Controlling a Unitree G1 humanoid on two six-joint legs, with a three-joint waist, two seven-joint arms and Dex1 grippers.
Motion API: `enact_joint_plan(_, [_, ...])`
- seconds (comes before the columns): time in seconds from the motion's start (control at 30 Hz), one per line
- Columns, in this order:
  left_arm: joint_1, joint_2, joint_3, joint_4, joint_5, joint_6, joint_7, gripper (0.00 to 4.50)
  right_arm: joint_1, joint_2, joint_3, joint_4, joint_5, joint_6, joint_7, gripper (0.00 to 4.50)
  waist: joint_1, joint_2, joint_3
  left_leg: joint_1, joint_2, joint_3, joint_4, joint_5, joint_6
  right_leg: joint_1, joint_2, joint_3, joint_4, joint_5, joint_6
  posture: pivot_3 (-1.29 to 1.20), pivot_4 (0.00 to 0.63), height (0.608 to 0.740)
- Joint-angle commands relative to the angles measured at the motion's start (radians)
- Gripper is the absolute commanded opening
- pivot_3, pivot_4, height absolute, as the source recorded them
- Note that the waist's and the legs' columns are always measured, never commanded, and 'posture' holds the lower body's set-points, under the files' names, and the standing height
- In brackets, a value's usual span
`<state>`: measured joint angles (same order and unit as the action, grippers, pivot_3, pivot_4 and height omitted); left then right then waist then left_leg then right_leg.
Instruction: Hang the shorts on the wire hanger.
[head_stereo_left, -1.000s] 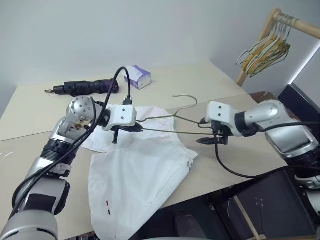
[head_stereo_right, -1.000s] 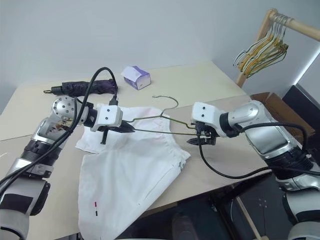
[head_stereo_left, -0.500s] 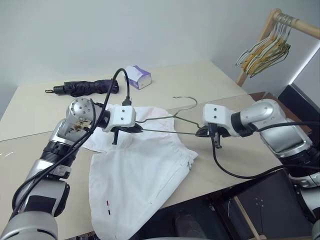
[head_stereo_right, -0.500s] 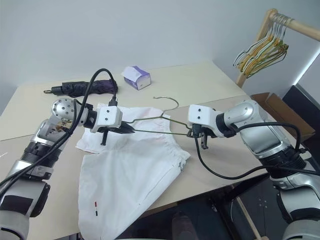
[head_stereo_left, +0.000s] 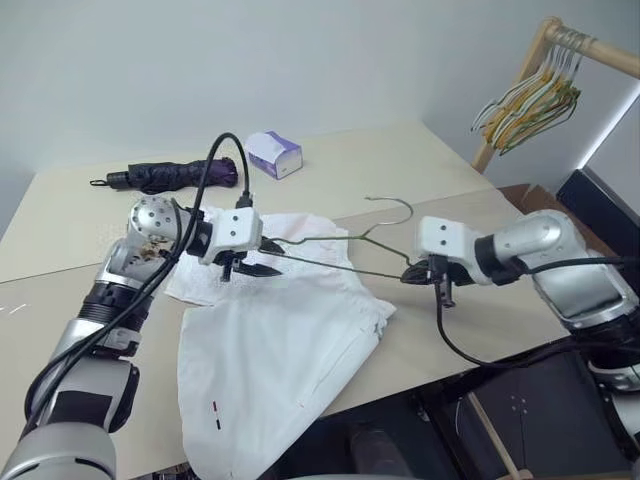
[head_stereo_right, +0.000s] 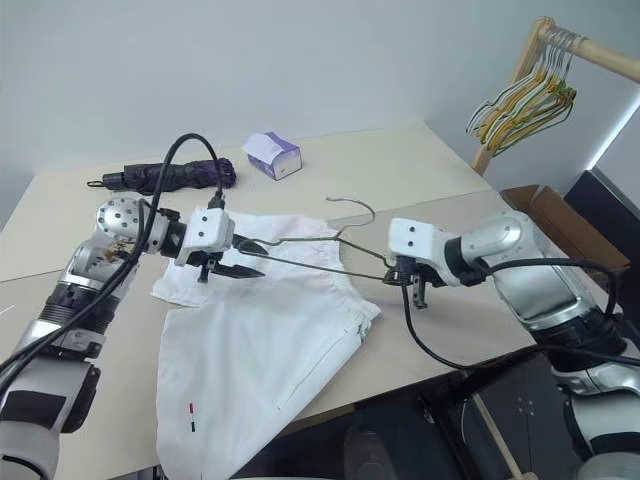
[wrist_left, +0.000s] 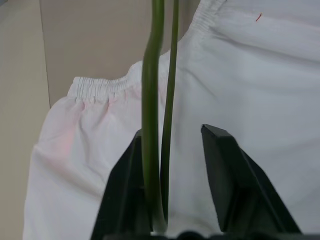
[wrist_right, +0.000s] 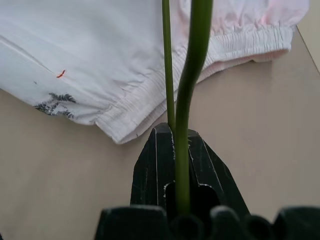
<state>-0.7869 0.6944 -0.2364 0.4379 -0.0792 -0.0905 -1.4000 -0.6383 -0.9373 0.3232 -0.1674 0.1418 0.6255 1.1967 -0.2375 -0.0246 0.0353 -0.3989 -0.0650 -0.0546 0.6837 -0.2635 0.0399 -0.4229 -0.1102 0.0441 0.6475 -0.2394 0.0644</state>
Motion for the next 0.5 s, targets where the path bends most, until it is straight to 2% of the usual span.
enact_joint_plan(0.03, [-0.039,0.035,0.057,0.039,-0.002,-0.026,0.026,3.15,0.039,-0.035,-0.096,-0.046,0.049,0.075,-0.002,0.00,0.000,0.000,0.000,0.000,0.000,0.000,0.000,0.000,0.000,0.000,0.000,0.000,0.000,0.000,0.000,-0.24,0.000,0.740])
enact_joint_plan(0.17, [-0.022,0.065,0.112,0.052,-0.037,-0.008,0.039,4.37,0.125,-0.061,-0.194,-0.012,0.158,0.250,0.008,0.00,0.002,0.000,0.000,0.000,0.000,0.000,0.000,0.000,0.000,0.000,0.000,0.000,0.000,0.000,0.000,-0.23,0.000,0.740])
enact_joint_plan(0.27, [0.014,0.057,0.179,0.010,-0.117,0.028,0.038,4.44,0.136,-0.088,-0.176,0.036,0.201,0.418,0.018,0.00,0.003,0.000,0.000,0.000,0.000,0.000,0.000,0.000,0.000,0.001,-0.001,0.000,0.000,0.000,0.000,-0.22,0.000,0.740])
enact_joint_plan(0.37, [0.078,0.076,0.233,-0.124,-0.263,0.161,-0.049,4.44,0.104,-0.020,-0.232,0.192,0.289,0.585,0.001,0.00,0.002,0.000,0.000,0.000,0.000,0.000,0.000,0.000,0.001,0.001,-0.001,0.000,0.000,0.000,0.000,-0.21,0.000,0.740])
enact_joint_plan(0.5, [0.138,0.098,0.262,-0.257,-0.326,0.267,-0.045,4.44,0.099,0.031,-0.234,0.318,0.298,0.607,-0.040,0.00,0.003,0.000,-0.001,0.000,0.001,0.000,0.000,0.000,0.000,0.001,0.000,0.000,0.000,0.000,0.000,-0.19,0.000,0.740])
